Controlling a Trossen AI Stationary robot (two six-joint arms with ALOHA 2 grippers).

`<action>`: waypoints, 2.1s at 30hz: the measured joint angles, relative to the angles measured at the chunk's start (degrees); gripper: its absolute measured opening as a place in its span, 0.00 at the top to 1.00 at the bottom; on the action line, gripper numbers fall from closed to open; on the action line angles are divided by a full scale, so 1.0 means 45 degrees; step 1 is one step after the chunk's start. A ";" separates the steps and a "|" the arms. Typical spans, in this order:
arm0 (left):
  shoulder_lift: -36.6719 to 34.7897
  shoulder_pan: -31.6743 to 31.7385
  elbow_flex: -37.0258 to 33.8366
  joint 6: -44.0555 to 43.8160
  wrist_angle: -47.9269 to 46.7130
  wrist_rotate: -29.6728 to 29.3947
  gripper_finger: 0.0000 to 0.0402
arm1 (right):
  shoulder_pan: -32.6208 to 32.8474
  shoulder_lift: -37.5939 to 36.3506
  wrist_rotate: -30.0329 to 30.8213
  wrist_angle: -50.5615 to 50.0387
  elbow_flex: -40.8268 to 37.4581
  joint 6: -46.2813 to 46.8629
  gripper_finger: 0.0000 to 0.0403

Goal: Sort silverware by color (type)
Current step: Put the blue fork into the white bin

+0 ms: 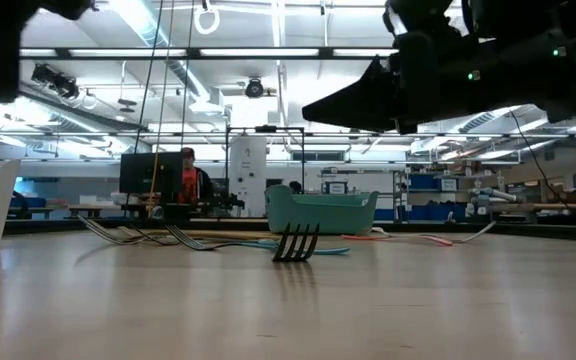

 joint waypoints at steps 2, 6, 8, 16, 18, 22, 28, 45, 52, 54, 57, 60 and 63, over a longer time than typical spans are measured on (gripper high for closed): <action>-0.0001 -0.0440 0.0000 -0.0787 -0.0273 -0.0001 0.91 | -0.0220 0.0000 -0.0364 -0.0004 0.0000 -0.0009 0.73; 0.0000 -0.1332 0.0000 -0.1906 -0.0877 -0.0246 0.91 | -0.0653 0.0000 -0.1131 0.0001 -0.0005 -0.0014 0.73; 0.0018 -0.1815 0.0000 -0.2276 -0.1089 -0.0737 0.91 | -0.0868 0.0000 -0.1436 0.0001 0.0002 -0.0014 0.73; 0.0721 -0.3753 0.0000 -0.3272 -0.2037 -0.1825 0.91 | -0.1406 0.0000 -0.2484 0.0001 0.0097 0.0078 0.73; 0.1136 -0.4090 -0.0001 -0.3391 -0.2029 -0.1809 0.91 | -0.1466 0.0000 -0.2484 -0.0013 0.0097 0.0093 0.73; 0.1636 -0.4724 -0.0009 -0.3992 -0.2086 -0.1633 0.91 | -0.1475 0.0000 -0.2485 -0.0014 0.0097 0.0122 0.73; 0.1715 -0.5810 -0.0010 -0.6074 -0.2312 -0.1191 0.91 | -0.1478 0.0000 -0.2489 -0.0014 0.0097 0.0122 0.73; 0.2490 -0.7089 -0.0010 -0.6782 -0.3060 -0.0533 0.91 | -0.1474 0.0000 -0.2960 -0.0269 0.0097 0.0415 0.73; 0.2632 -0.7093 -0.0018 -0.6706 -0.3887 -0.0901 0.91 | -0.1474 0.0000 -0.3008 -0.0310 0.0097 0.0462 0.73; 0.2682 -0.7093 -0.0208 -0.6820 -0.3821 -0.1104 0.91 | -0.1474 0.0000 -0.3008 -0.0311 0.0097 0.0460 0.73; 0.2715 -0.7041 -0.0689 -0.6877 -0.3128 -0.1178 0.91 | -0.1474 0.0000 -0.3008 -0.0315 0.0097 0.0462 0.73; 0.2720 -0.6933 -0.0971 -0.6968 -0.2419 -0.0540 0.91 | -0.1474 0.0000 -0.3008 -0.0337 0.0097 0.0461 0.73; 0.2722 -0.6933 -0.0986 -0.7307 -0.2357 -0.0147 0.91 | -0.1474 0.0000 -0.3008 -0.0339 0.0097 0.0462 0.73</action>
